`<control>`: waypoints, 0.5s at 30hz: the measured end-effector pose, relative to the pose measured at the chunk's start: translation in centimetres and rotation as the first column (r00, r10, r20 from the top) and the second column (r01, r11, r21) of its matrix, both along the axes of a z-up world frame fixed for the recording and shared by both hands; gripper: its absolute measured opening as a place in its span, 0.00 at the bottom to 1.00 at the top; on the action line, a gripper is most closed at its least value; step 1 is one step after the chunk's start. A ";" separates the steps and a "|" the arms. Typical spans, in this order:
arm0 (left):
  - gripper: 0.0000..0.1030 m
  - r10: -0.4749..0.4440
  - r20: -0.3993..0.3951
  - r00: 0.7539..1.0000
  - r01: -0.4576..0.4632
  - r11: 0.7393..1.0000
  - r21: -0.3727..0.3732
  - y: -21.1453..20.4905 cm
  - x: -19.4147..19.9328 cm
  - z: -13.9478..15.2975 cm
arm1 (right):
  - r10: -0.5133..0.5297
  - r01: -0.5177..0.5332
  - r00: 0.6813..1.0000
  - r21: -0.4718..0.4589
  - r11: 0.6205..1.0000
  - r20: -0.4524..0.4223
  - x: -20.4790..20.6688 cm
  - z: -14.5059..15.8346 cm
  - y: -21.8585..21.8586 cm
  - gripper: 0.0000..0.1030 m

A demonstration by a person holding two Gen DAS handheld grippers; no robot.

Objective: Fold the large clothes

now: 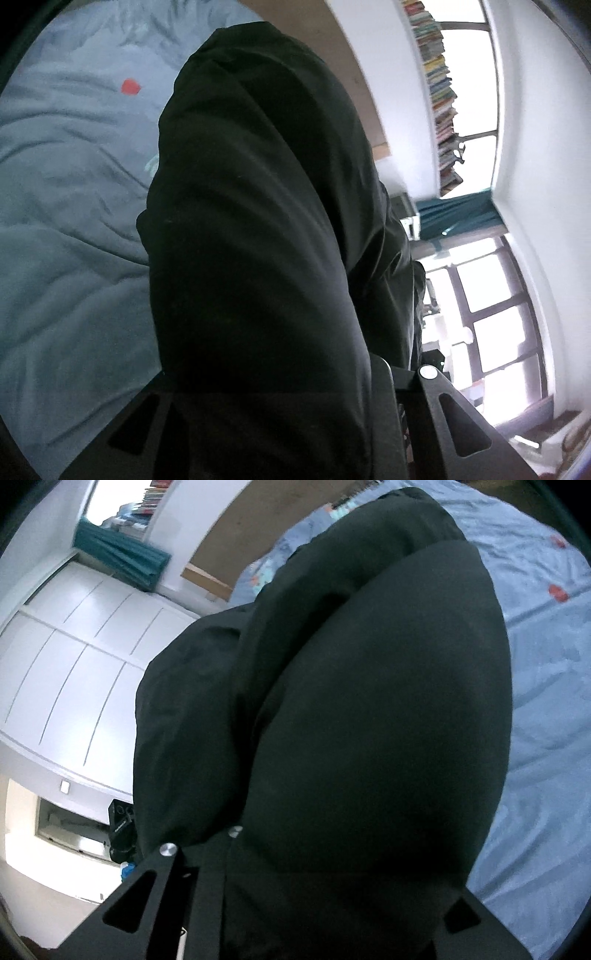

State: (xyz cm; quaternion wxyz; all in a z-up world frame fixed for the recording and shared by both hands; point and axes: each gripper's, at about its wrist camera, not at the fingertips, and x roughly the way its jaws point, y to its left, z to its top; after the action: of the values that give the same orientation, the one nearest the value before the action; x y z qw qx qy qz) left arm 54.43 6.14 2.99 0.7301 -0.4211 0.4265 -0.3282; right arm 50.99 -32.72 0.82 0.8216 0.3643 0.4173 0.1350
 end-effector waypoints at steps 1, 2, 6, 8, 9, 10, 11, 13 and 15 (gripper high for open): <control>0.18 -0.006 0.009 1.000 0.006 1.000 -0.003 0.3 -0.5 0.6 | 0.001 -0.001 1.000 0.005 1.000 0.007 -0.6 0.9 0.1 0.15; 0.19 -0.009 0.014 1.000 0.009 1.000 -0.002 0.1 -0.2 0.7 | 0.001 -0.001 1.000 0.012 1.000 0.014 -1.4 1.7 0.3 0.15; 0.19 -0.036 0.020 0.999 0.036 0.999 0.018 2.3 -3.1 0.3 | 0.007 -0.007 1.000 0.040 0.999 0.006 -4.7 3.1 0.7 0.15; 0.19 -0.051 0.015 0.999 0.050 0.998 0.046 2.9 -4.4 -0.6 | 0.012 -0.011 1.000 0.042 0.999 -0.007 -6.7 2.9 0.5 0.15; 0.19 -0.057 0.011 0.998 0.056 0.997 0.058 2.8 -4.8 -1.5 | 0.017 -0.016 1.000 0.041 0.999 -0.012 -7.4 2.4 0.6 0.15; 0.19 -0.062 0.007 0.998 0.061 0.996 0.067 3.7 -5.4 -2.4 | 0.019 -0.019 1.000 0.043 0.999 -0.019 -8.3 1.8 0.5 0.15; 0.20 -0.067 -0.003 0.998 0.067 0.994 0.081 3.7 -5.8 -3.7 | 0.022 -0.020 0.999 0.047 0.999 -0.025 -9.4 1.1 0.5 0.15; 0.20 -0.071 -0.020 0.997 0.073 0.992 0.103 4.1 -6.6 -5.6 | 0.029 -0.028 0.999 0.044 0.999 -0.042 -11.0 -0.9 0.3 0.15; 0.20 -0.074 -0.038 0.997 0.078 0.988 0.130 4.5 -7.0 -8.6 | 0.032 -0.029 0.998 0.050 0.998 -0.058 -11.4 -3.6 0.2 0.15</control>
State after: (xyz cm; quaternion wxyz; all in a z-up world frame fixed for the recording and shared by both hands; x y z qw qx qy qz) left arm 47.41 10.67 -5.65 0.7360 -0.3610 0.4751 -0.3199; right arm 39.58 -32.52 -2.81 0.7978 0.3816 0.4432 0.1470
